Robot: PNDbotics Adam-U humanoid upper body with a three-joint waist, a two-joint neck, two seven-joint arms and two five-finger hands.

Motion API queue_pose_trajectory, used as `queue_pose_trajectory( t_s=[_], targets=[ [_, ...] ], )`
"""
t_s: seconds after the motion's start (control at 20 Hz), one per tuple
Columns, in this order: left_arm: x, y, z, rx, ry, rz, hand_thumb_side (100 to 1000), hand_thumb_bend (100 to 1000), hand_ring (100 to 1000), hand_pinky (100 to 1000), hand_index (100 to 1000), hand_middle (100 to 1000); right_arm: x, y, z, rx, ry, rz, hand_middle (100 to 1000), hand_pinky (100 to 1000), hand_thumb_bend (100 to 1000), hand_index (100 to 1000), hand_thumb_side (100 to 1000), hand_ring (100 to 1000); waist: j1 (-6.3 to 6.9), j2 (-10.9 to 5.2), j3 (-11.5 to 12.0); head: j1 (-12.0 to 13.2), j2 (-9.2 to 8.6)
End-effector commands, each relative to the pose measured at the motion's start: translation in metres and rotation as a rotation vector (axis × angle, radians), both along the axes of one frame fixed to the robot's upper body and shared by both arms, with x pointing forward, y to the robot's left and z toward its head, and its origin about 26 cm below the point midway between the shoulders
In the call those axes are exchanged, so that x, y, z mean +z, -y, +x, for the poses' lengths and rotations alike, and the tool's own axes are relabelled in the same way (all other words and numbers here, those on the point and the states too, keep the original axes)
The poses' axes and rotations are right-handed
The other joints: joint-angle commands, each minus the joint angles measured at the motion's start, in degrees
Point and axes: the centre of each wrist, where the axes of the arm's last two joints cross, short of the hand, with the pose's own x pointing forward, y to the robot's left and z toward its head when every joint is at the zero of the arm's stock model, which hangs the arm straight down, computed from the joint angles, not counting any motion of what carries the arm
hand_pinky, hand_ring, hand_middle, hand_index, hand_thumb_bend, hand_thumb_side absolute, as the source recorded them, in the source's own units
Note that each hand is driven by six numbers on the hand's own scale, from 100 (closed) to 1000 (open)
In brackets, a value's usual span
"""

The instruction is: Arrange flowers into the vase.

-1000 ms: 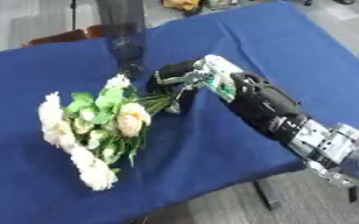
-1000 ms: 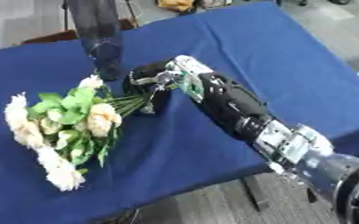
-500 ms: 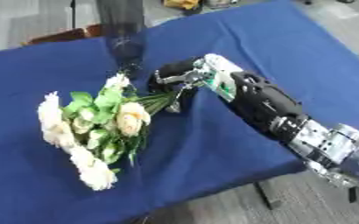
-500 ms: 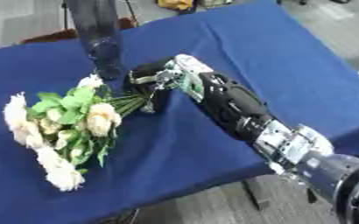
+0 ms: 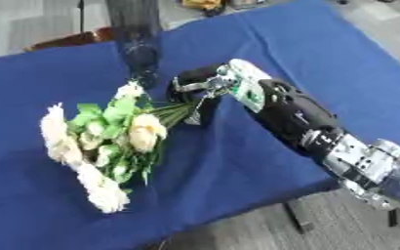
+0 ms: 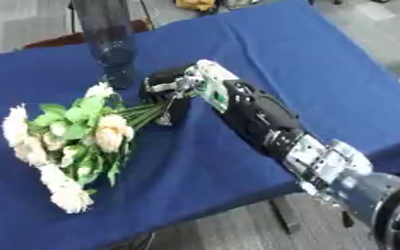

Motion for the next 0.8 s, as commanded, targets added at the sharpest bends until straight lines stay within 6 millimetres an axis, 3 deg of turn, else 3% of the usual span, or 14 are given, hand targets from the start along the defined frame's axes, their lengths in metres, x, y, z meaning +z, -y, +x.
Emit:
queue_pose_trajectory(
  t_s=[0.05,0.1,0.15,0.35,0.6,0.65,0.8],
  targets=[
    [0.007,-0.003,0.0,0.002,0.026,-0.001,967,303,555,533,826,611,0.017,0.003,0.0,0.282,-0.071,-0.22,576,445,100,492,213,550,0.74,0.13,0.0,-0.2,0.27],
    [0.007,-0.003,-0.001,0.003,0.026,-0.002,967,303,556,534,826,612,0.021,0.001,0.001,0.281,-0.055,-0.203,336,291,100,462,258,459,0.81,0.12,-0.1,-0.1,0.27],
    [0.007,-0.003,-0.001,0.005,0.026,-0.002,967,303,556,534,826,612,0.027,0.0,0.001,0.274,-0.032,-0.172,299,246,100,464,235,426,0.83,0.13,-0.2,0.0,0.27],
    [0.007,-0.003,-0.001,0.005,0.027,-0.002,967,303,556,534,826,612,0.035,0.001,-0.001,0.258,-0.001,-0.089,260,182,100,473,222,386,0.85,0.16,-0.3,0.0,0.27],
    [0.007,-0.003,-0.001,0.005,0.027,-0.002,966,303,557,534,826,612,0.042,0.002,-0.003,0.24,0.014,-0.026,263,192,100,503,232,402,0.85,0.14,-0.4,0.0,0.27],
    [0.007,-0.003,-0.001,0.005,0.027,-0.002,967,303,557,534,826,612,0.044,0.003,-0.003,0.235,0.021,-0.013,274,237,100,543,279,440,0.87,0.14,-0.4,0.0,0.27],
    [0.007,-0.003,0.0,0.005,0.027,-0.002,966,303,557,535,827,612,0.045,0.003,-0.004,0.219,0.042,0.025,262,252,100,584,361,454,0.87,0.14,-0.5,-0.1,0.27]
  ],
)
